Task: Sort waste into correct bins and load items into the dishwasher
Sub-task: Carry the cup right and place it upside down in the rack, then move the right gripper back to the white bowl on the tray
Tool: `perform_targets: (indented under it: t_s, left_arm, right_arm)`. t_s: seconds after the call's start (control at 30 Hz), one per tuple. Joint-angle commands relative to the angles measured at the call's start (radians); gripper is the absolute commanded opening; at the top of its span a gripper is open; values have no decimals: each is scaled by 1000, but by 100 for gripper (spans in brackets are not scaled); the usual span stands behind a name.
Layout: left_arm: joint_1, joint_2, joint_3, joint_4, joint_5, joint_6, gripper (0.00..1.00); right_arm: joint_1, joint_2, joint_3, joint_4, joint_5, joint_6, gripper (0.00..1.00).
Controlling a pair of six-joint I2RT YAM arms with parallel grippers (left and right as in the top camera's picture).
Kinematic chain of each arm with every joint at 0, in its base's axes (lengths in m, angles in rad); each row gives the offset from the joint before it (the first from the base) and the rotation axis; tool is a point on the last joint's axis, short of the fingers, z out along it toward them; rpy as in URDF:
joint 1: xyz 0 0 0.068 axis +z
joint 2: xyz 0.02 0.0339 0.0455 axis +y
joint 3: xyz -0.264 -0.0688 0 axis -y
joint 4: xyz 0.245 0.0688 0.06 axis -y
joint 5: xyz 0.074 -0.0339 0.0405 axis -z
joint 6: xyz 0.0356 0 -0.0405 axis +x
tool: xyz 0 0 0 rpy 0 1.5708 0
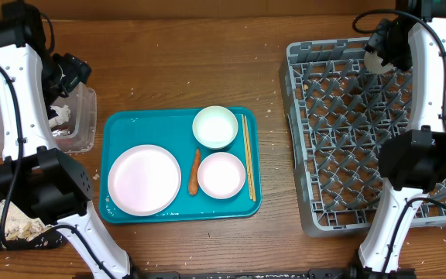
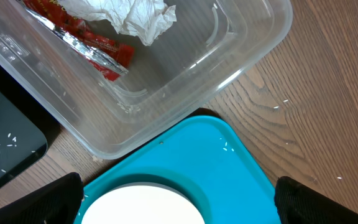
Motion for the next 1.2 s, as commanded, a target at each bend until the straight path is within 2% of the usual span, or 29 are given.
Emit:
perform_targets:
  t_s: [0.0, 0.03, 0.1, 0.23, 0.3, 0.37, 0.5, 0.57, 0.6, 0.7, 0.93, 1.17]
  left_arm:
    - [2, -14, -3, 1, -20, 22, 100]
    - [2, -14, -3, 1, -20, 22, 100]
    - [2, -14, -3, 1, -20, 22, 100]
    - [2, -14, -3, 1, -20, 22, 100]
    - [2, -14, -3, 1, -20, 22, 100]
    - [2, -14, -3, 1, -20, 22, 100]
    - [2, -14, -3, 1, -20, 22, 100]
    - [2, -14, -3, 1, -20, 22, 100]
    - [2, -14, -3, 1, -20, 22, 100]
    - [2, -14, -3, 1, -20, 22, 100]
    - [2, -14, -3, 1, -20, 22, 100]
    - [2, -14, -3, 1, -20, 22, 100]
  right_arm:
    - [-8, -10, 19, -8, 8, 8, 76]
    - [-8, -10, 19, -14, 7, 8, 83]
    - [-7, -10, 19, -24, 7, 8, 87]
    - [-7, -13, 23, -55, 0, 8, 89]
    - [-5, -39, 38, -93, -71, 8, 89]
    - [1, -68, 50, -100, -170, 3, 90]
    - [28, -112, 53, -74, -587, -92, 93]
    - [85, -113, 53, -32, -815, -155, 94]
    - [117, -113, 51, -19, -822, -155, 94]
    - [245, -113, 51, 4, -726, -155, 94]
    - [655, -67, 3, 102, -203, -155, 93]
    - [821, 72, 2, 117, -151, -150, 87]
